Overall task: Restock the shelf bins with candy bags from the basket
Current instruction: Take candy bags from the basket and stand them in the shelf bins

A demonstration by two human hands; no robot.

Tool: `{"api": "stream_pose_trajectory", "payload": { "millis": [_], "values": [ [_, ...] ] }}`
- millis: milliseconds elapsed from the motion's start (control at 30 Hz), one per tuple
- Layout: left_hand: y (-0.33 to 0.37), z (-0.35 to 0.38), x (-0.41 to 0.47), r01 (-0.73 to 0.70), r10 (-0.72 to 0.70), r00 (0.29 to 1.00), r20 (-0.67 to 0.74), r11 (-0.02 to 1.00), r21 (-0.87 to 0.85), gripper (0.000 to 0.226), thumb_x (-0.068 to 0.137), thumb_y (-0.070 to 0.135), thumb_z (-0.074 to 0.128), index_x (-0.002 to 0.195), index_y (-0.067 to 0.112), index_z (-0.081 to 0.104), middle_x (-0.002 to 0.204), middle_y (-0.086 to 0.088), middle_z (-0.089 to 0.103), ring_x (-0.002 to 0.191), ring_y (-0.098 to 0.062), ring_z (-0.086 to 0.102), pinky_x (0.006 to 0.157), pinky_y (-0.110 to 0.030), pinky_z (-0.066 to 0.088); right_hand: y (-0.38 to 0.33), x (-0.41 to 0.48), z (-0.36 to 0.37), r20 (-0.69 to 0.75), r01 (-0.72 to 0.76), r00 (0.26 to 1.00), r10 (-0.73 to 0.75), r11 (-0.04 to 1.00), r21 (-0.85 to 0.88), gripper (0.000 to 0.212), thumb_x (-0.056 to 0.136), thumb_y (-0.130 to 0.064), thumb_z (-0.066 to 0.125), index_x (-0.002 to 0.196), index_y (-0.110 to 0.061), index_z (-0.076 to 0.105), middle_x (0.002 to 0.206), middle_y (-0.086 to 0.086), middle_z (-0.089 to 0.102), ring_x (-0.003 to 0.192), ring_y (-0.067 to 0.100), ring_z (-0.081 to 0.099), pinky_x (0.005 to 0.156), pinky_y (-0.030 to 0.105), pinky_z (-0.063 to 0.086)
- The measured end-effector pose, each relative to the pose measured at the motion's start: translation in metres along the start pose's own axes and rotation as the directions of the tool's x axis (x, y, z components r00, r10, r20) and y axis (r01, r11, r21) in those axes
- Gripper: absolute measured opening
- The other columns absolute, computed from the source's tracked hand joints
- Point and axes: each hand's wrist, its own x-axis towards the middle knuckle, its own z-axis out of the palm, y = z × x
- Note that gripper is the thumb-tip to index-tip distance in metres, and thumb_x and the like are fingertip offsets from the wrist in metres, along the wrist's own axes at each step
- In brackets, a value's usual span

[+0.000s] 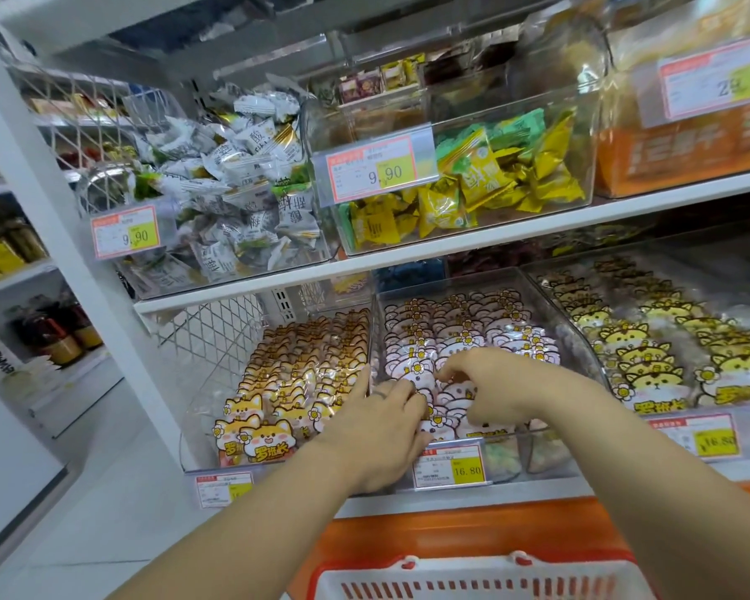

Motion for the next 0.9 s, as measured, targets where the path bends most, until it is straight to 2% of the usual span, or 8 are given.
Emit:
{"api": "stream_pose_trajectory", "payload": {
  "millis": [100, 233, 400, 467, 533, 667, 767, 900],
  "values": [
    [0.001, -0.006, 0.002, -0.026, 0.026, 1.0, 0.008, 0.998, 0.051, 0.048, 0.106, 0.048, 0.021, 0.13, 0.012, 0.043, 0.132, -0.009, 0.046, 0.126, -0.032, 0.043, 0.12, -0.054, 0.011, 0.002, -0.001, -0.001, -0.003, -0.035, 0.999, 0.035, 0.998, -0.044, 0.048, 0.086, -0.009, 0.062, 0.131, -0.024, 0.058, 0.13, -0.001, 0.056, 0.108, 0.018, 0.056, 0.086, 0.027, 0.05],
    [-0.002, -0.009, 0.01, 0.001, -0.002, 0.998, 0.06, 1.0, 0.01, 0.058, 0.104, 0.058, 0.02, 0.131, 0.013, 0.045, 0.136, -0.008, 0.049, 0.13, -0.03, 0.04, 0.12, -0.051, 0.012, 0.005, 0.005, 0.014, -0.048, -0.087, 0.996, 0.079, 0.98, -0.181, 0.011, 0.082, -0.018, 0.067, 0.092, -0.015, 0.065, 0.095, 0.004, 0.064, 0.089, 0.025, 0.061, 0.075, 0.031, 0.052],
    [-0.001, 0.003, 0.016, 0.133, -0.12, 0.985, 0.122, 0.986, -0.102, 0.065, 0.101, 0.064, 0.017, 0.142, 0.02, 0.04, 0.15, 0.0, 0.04, 0.145, -0.027, 0.027, 0.121, -0.059, -0.002, 0.019, 0.002, 0.016, -0.167, -0.246, 0.964, 0.209, 0.938, -0.244, 0.043, 0.079, -0.028, 0.08, 0.067, -0.016, 0.041, 0.075, 0.002, 0.049, 0.08, 0.027, 0.056, 0.069, 0.031, 0.047],
    [0.002, 0.003, 0.023, 0.183, -0.161, 0.974, 0.162, 0.974, -0.132, 0.065, 0.101, 0.063, 0.02, 0.147, 0.021, 0.036, 0.158, 0.0, 0.031, 0.148, -0.027, 0.022, 0.12, -0.062, -0.005, 0.021, -0.001, 0.019, -0.206, -0.237, 0.96, 0.188, 0.939, -0.249, 0.038, 0.08, -0.028, 0.079, 0.07, -0.012, 0.046, 0.083, 0.004, 0.051, 0.083, 0.028, 0.059, 0.07, 0.031, 0.047],
    [0.003, 0.001, 0.029, 0.23, -0.197, 0.958, 0.207, 0.961, -0.152, 0.064, 0.101, 0.061, 0.027, 0.151, 0.022, 0.033, 0.163, -0.001, 0.02, 0.151, -0.026, 0.016, 0.119, -0.065, -0.005, 0.02, -0.003, 0.026, -0.255, -0.212, 0.957, 0.137, 0.931, -0.296, 0.019, 0.085, -0.024, 0.072, 0.095, -0.012, 0.062, 0.106, 0.007, 0.054, 0.099, 0.029, 0.063, 0.077, 0.034, 0.048],
    [0.011, -0.004, 0.037, 0.317, -0.279, 0.931, 0.234, 0.937, -0.146, 0.057, 0.1, 0.053, 0.044, 0.15, 0.025, 0.036, 0.165, -0.001, 0.019, 0.154, -0.027, 0.01, 0.114, -0.071, -0.007, 0.022, -0.009, 0.042, -0.347, -0.199, 0.936, 0.059, 0.902, -0.383, 0.038, 0.089, -0.015, 0.064, 0.126, -0.019, 0.056, 0.126, 0.005, 0.053, 0.115, 0.027, 0.056, 0.092, 0.038, 0.044],
    [0.018, -0.002, 0.029, 0.352, -0.346, 0.936, 0.063, 0.919, -0.176, 0.051, 0.095, 0.052, 0.055, 0.139, 0.029, 0.047, 0.152, 0.001, 0.038, 0.148, -0.025, 0.025, 0.115, -0.069, -0.004, 0.019, -0.018, 0.045, -0.429, -0.192, 0.903, 0.017, 0.91, -0.368, 0.047, 0.087, -0.014, 0.064, 0.132, -0.023, 0.051, 0.129, 0.003, 0.052, 0.119, 0.026, 0.052, 0.096, 0.039, 0.041],
    [0.024, 0.002, -0.001, 0.354, -0.426, 0.891, -0.154, 0.867, -0.349, 0.053, 0.092, 0.055, 0.056, 0.14, 0.038, 0.042, 0.152, 0.011, 0.035, 0.145, -0.016, 0.029, 0.119, -0.06, 0.002, 0.008, -0.037, 0.049, -0.582, -0.086, 0.804, -0.123, 0.944, -0.318, 0.042, 0.079, -0.015, 0.068, 0.12, -0.025, 0.062, 0.118, 0.001, 0.059, 0.11, 0.028, 0.056, 0.09, 0.042, 0.044]
  ]
}}
